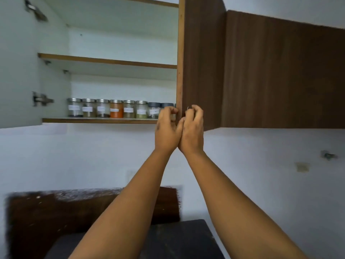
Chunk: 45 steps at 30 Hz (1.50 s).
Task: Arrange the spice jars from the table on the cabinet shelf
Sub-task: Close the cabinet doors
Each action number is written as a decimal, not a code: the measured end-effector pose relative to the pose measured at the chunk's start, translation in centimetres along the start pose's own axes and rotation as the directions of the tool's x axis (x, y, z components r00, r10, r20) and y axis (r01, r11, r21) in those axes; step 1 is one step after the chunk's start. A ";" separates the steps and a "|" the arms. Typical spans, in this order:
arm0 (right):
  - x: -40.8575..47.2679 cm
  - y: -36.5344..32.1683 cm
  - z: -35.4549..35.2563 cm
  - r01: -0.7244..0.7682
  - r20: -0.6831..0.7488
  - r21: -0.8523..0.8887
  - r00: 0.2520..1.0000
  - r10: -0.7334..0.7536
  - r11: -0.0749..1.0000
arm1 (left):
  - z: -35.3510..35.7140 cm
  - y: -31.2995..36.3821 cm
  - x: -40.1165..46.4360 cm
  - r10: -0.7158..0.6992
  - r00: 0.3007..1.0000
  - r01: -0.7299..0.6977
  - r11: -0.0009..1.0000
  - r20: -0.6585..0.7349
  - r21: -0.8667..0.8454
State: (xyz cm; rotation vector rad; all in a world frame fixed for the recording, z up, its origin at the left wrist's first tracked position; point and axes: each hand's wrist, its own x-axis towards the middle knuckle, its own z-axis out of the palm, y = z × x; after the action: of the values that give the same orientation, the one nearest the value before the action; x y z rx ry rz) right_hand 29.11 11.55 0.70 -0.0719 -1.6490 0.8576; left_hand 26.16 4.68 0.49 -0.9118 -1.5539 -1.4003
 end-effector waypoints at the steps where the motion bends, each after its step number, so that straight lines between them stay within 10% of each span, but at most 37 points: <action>1: 0.2 0.2 1.4 0.032 0.038 -0.007 0.999 -0.031 0.999 | -0.6 -0.8 0.3 0.021 1.000 -0.020 0.998 -0.017 0.061; 7: 1.8 2.1 8.4 0.363 0.218 -0.391 0.929 -0.298 0.846 | -2.8 -6.5 2.2 -0.078 0.997 0.081 0.970 -0.025 0.229; 14: 5.1 3.7 16.5 0.373 0.437 -0.418 0.882 -0.177 0.828 | -4.0 -14.2 6.1 -0.146 0.988 0.129 0.948 0.038 0.292; 32: 8.5 9.4 28.2 0.360 0.468 -0.594 0.882 -0.055 0.720 | -1.7 -27.7 11.1 -0.145 0.974 0.089 0.951 0.173 0.297; 38: 5.6 6.8 24.5 0.324 0.562 -0.635 0.817 0.131 0.702 | -4.7 -25.1 9.5 -0.262 0.897 -0.047 0.745 0.356 0.666; 45: -4.1 1.4 20.1 0.152 0.367 -0.529 0.928 0.063 0.835 | -11.1 -18.8 0.7 -0.228 0.972 0.181 0.878 0.055 0.443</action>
State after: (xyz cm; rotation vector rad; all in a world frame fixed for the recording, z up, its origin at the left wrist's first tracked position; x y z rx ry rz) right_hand 12.20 0.76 -3.77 -0.2849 -2.2140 0.3372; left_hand 9.94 -8.45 -5.81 -0.5647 -1.9897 -1.0830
